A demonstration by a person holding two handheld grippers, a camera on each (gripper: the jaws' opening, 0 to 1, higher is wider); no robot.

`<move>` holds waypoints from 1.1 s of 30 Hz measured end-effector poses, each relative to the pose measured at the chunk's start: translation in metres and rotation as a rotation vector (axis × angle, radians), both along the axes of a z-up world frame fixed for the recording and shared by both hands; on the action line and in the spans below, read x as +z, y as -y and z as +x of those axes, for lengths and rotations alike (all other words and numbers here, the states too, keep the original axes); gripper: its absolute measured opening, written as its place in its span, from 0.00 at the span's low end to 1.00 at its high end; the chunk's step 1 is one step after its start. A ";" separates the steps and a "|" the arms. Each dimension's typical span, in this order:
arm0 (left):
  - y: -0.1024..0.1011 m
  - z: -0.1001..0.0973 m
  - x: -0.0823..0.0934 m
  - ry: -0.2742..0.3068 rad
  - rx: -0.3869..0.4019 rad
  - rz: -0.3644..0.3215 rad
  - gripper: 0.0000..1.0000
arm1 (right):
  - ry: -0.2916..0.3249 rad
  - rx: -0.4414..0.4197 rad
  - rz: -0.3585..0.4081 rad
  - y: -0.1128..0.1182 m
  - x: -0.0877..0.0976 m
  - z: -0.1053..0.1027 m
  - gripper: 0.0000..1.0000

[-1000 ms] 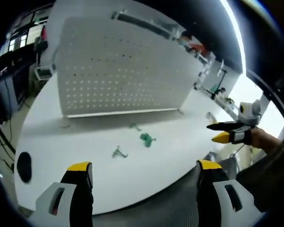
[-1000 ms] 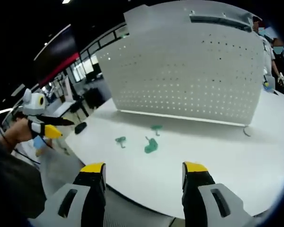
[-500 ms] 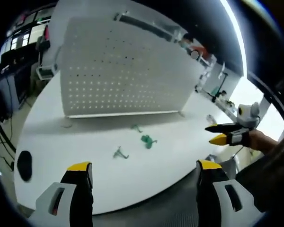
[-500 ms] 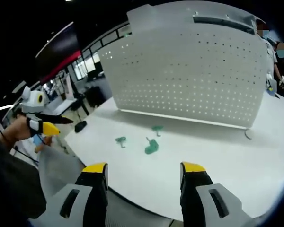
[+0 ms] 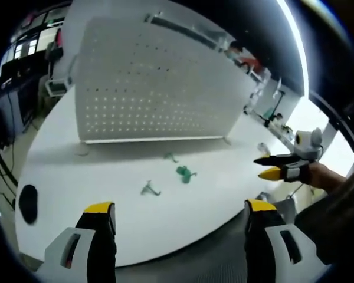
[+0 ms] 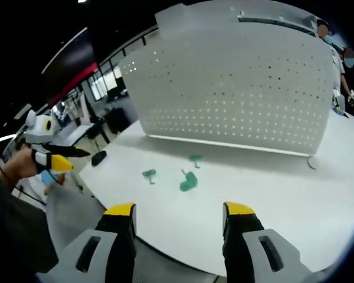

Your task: Insert the hook assembly into the mounting plate slot until the hook locks in place.

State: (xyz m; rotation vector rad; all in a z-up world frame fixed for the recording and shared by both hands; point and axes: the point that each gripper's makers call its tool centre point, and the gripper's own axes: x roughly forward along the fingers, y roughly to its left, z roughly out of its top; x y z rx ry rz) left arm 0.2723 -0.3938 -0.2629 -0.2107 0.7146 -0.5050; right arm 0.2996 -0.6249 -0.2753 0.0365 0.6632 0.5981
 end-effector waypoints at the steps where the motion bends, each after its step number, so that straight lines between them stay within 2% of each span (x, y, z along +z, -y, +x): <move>1: 0.000 0.000 -0.001 -0.003 0.001 0.000 0.92 | 0.016 0.000 0.004 -0.002 0.003 0.002 0.54; 7: 0.001 0.002 -0.004 -0.013 -0.001 -0.004 0.92 | 0.022 0.027 0.003 -0.014 0.003 0.012 0.50; 12: 0.002 0.005 -0.004 -0.014 -0.007 -0.004 0.91 | 0.044 0.089 -0.039 -0.027 -0.001 0.023 0.48; 22: 0.000 0.005 -0.006 -0.026 -0.020 0.003 0.91 | 0.011 0.219 -0.088 -0.061 -0.025 0.047 0.43; 24: 0.000 0.004 -0.006 -0.029 -0.022 0.007 0.91 | 0.019 0.245 -0.097 -0.069 -0.027 0.052 0.42; 26: -0.002 0.004 -0.007 -0.032 -0.020 0.007 0.91 | 0.000 0.283 -0.124 -0.077 -0.035 0.055 0.42; 30: -0.004 0.004 -0.006 -0.032 -0.014 0.003 0.91 | -0.001 0.324 -0.151 -0.088 -0.047 0.064 0.40; 32: -0.005 0.004 -0.007 -0.035 -0.012 0.005 0.91 | 0.013 0.339 -0.174 -0.093 -0.060 0.075 0.38; 33: -0.006 0.004 -0.008 -0.037 -0.011 0.005 0.91 | -0.015 0.337 -0.204 -0.090 -0.068 0.076 0.38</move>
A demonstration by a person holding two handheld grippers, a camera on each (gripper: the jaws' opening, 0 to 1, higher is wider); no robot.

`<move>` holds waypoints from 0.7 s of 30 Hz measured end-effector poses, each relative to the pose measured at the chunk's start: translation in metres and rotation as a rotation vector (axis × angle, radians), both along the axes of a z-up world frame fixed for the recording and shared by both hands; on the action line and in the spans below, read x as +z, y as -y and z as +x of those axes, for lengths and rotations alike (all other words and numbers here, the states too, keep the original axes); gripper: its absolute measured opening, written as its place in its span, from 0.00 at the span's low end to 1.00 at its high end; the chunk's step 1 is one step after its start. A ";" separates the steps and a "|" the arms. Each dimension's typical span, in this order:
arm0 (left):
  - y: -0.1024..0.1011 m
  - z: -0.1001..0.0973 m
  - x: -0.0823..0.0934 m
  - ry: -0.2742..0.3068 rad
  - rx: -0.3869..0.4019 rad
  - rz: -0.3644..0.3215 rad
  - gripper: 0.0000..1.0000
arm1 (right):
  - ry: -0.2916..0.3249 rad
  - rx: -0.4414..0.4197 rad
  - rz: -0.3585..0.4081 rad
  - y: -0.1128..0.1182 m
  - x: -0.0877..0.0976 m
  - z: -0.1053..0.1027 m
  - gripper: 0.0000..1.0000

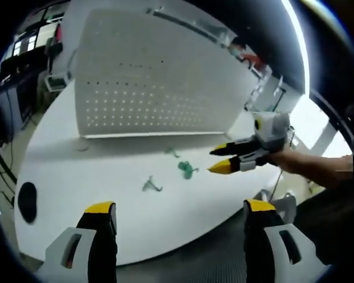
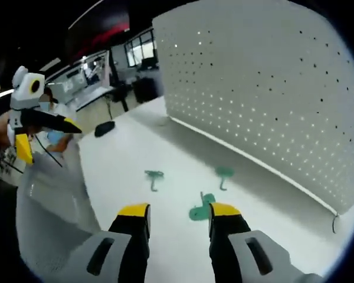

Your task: Insert the hook assembly into the mounting plate slot until the hook locks in place.

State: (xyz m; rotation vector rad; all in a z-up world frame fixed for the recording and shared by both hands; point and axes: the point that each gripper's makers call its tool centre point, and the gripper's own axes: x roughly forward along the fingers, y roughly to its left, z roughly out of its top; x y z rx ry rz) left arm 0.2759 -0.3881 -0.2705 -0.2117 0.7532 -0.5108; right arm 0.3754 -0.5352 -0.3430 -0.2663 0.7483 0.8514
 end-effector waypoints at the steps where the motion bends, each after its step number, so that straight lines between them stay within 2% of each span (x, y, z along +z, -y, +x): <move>1: 0.000 0.000 0.000 -0.003 0.000 0.000 0.90 | -0.002 0.007 -0.005 -0.003 -0.005 0.004 0.38; 8: -0.003 -0.002 -0.003 -0.014 0.005 -0.003 0.90 | -0.029 0.021 -0.052 -0.007 -0.029 0.018 0.34; 10: -0.003 -0.002 0.001 -0.006 0.006 -0.002 0.90 | -0.037 0.090 -0.094 -0.011 -0.036 0.017 0.33; 13: -0.004 -0.001 0.004 -0.001 0.010 -0.004 0.90 | -0.011 0.135 -0.139 -0.014 -0.042 0.023 0.31; 15: -0.005 -0.001 0.003 -0.004 0.014 -0.003 0.90 | -0.024 0.139 -0.160 -0.014 -0.048 0.026 0.30; 21: -0.005 -0.002 0.001 -0.013 0.021 -0.016 0.89 | -0.060 0.110 -0.163 -0.018 -0.057 0.036 0.26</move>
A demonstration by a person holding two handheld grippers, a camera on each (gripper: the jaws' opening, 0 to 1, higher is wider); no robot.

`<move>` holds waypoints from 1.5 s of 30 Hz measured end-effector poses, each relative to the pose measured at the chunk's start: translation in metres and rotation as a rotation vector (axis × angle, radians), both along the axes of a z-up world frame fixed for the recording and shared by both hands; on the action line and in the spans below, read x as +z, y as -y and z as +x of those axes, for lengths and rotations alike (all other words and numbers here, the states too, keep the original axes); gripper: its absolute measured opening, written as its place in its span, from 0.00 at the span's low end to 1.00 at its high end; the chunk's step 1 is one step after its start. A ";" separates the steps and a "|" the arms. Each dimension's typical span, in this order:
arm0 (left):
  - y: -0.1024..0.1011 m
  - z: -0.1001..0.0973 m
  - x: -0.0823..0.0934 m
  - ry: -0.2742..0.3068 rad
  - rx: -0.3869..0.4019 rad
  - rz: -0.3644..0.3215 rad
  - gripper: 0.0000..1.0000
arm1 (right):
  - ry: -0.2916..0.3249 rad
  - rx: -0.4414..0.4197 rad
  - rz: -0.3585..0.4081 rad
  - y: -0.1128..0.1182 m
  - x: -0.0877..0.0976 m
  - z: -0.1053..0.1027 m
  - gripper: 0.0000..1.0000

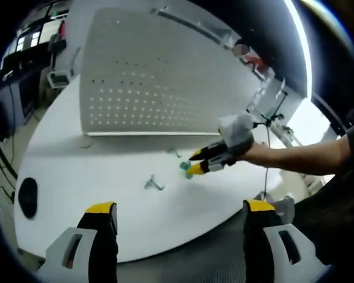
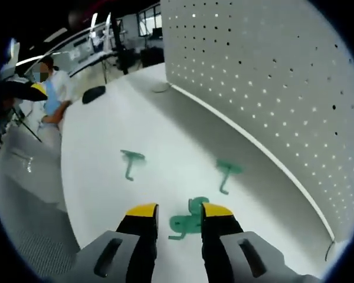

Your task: Insert the hook assembly into the mounting plate slot until the hook locks in place.

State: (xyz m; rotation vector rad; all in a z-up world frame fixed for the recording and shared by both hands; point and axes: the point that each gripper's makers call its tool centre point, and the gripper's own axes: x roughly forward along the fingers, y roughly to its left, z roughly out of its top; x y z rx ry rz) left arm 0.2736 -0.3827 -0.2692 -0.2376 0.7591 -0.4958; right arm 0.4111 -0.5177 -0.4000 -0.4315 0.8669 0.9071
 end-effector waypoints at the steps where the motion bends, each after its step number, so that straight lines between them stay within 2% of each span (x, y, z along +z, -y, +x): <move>1: 0.000 0.000 0.000 0.000 0.001 0.000 0.89 | -0.004 0.000 -0.012 0.001 -0.002 0.000 0.25; 5: 0.001 -0.001 -0.002 -0.007 -0.001 0.001 0.89 | -0.014 -0.010 -0.037 0.002 -0.008 0.007 0.21; 8: 0.001 0.000 -0.002 -0.008 0.003 -0.002 0.89 | -0.012 -0.010 -0.052 0.002 -0.009 0.010 0.12; 14: 0.002 0.001 -0.004 -0.010 0.004 -0.004 0.89 | -0.008 -0.014 -0.100 0.007 -0.014 0.018 0.03; 19: 0.001 0.000 -0.005 -0.013 0.010 -0.006 0.89 | -0.010 -0.024 -0.108 0.008 -0.012 0.019 0.01; 21: 0.000 0.000 -0.006 -0.015 0.012 -0.007 0.89 | -0.028 -0.049 -0.094 0.010 -0.012 0.020 0.00; 26: 0.000 0.000 -0.006 -0.013 0.013 -0.007 0.89 | -0.029 -0.067 -0.079 0.013 -0.011 0.019 0.00; 33: 0.001 0.000 -0.003 -0.007 0.011 -0.009 0.89 | 0.048 -0.061 -0.038 0.010 -0.001 0.025 0.00; 37: 0.002 0.000 -0.003 -0.005 0.009 -0.009 0.89 | 0.113 -0.043 -0.026 0.008 0.004 0.028 0.00; 45: 0.001 -0.001 -0.004 -0.011 0.006 -0.008 0.89 | 0.132 -0.066 -0.034 0.016 0.006 0.034 0.00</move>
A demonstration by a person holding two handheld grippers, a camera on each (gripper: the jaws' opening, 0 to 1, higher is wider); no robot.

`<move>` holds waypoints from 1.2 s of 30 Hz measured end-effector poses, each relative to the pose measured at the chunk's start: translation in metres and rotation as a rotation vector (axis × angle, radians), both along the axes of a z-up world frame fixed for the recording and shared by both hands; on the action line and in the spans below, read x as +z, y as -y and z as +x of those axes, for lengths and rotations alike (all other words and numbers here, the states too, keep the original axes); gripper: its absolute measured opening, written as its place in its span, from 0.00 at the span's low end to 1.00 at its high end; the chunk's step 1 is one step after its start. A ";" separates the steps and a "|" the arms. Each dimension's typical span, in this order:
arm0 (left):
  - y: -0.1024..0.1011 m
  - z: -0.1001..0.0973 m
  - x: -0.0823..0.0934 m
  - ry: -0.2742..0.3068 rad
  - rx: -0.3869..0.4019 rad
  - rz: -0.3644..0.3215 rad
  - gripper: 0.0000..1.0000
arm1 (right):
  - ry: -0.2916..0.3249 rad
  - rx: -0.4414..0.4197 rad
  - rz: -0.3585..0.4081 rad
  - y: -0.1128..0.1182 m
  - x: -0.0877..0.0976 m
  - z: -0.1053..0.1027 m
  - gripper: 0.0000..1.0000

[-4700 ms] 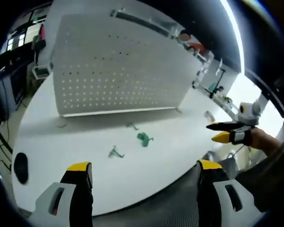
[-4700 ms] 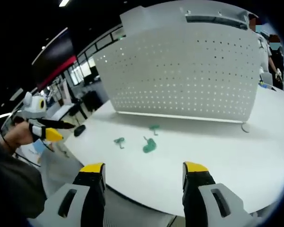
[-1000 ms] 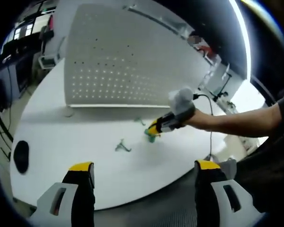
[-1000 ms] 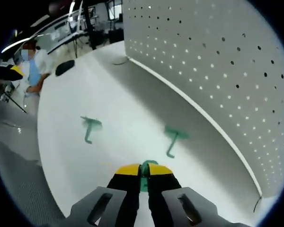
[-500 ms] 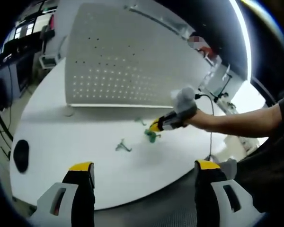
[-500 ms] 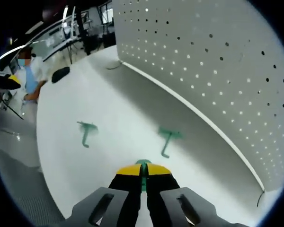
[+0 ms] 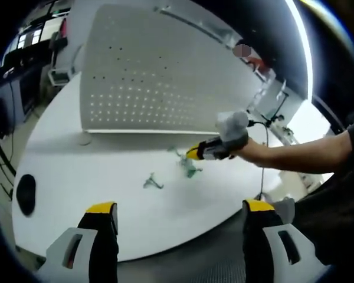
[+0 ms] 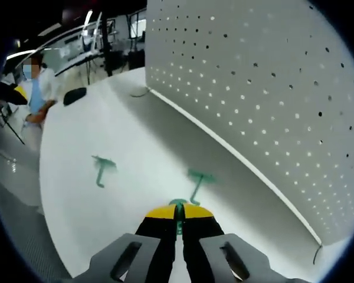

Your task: Insert the hook assembly into the mounting plate slot until the hook locks in place.

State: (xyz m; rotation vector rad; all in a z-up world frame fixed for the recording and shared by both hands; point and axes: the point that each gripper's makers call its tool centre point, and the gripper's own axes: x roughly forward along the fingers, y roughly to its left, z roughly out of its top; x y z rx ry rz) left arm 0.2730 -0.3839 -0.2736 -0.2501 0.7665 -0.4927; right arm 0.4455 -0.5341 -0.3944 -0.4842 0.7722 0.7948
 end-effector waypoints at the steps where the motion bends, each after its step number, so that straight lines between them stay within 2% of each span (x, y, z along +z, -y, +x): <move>1: 0.000 0.000 0.000 0.001 0.000 0.000 0.89 | 0.002 -0.002 0.000 0.001 0.001 0.001 0.00; 6: 0.001 0.002 0.001 0.004 -0.004 0.001 0.89 | 0.010 -0.035 0.019 0.008 0.007 0.007 0.00; 10: 0.004 0.003 0.001 0.003 -0.013 0.000 0.89 | 0.014 -0.064 0.059 0.011 0.019 0.008 0.00; 18: 0.009 0.008 0.004 -0.001 -0.019 -0.002 0.88 | 0.063 -0.091 0.143 0.011 0.057 0.010 0.00; 23: 0.008 0.013 0.008 0.006 -0.008 -0.004 0.89 | 0.073 -0.095 0.197 0.005 0.080 0.003 0.00; 26: 0.007 0.016 0.011 0.012 0.013 -0.017 0.90 | 0.084 -0.104 0.261 -0.003 0.098 -0.004 0.00; 30: 0.012 0.023 0.018 0.017 0.029 -0.069 0.88 | 0.093 -0.123 0.373 -0.016 0.124 -0.017 0.00; 33: 0.016 0.030 0.023 0.026 0.042 -0.104 0.86 | 0.097 -0.118 0.465 -0.029 0.148 -0.034 0.00; 36: 0.019 0.036 0.030 0.042 0.053 -0.132 0.84 | 0.106 -0.117 0.516 -0.038 0.164 -0.046 0.00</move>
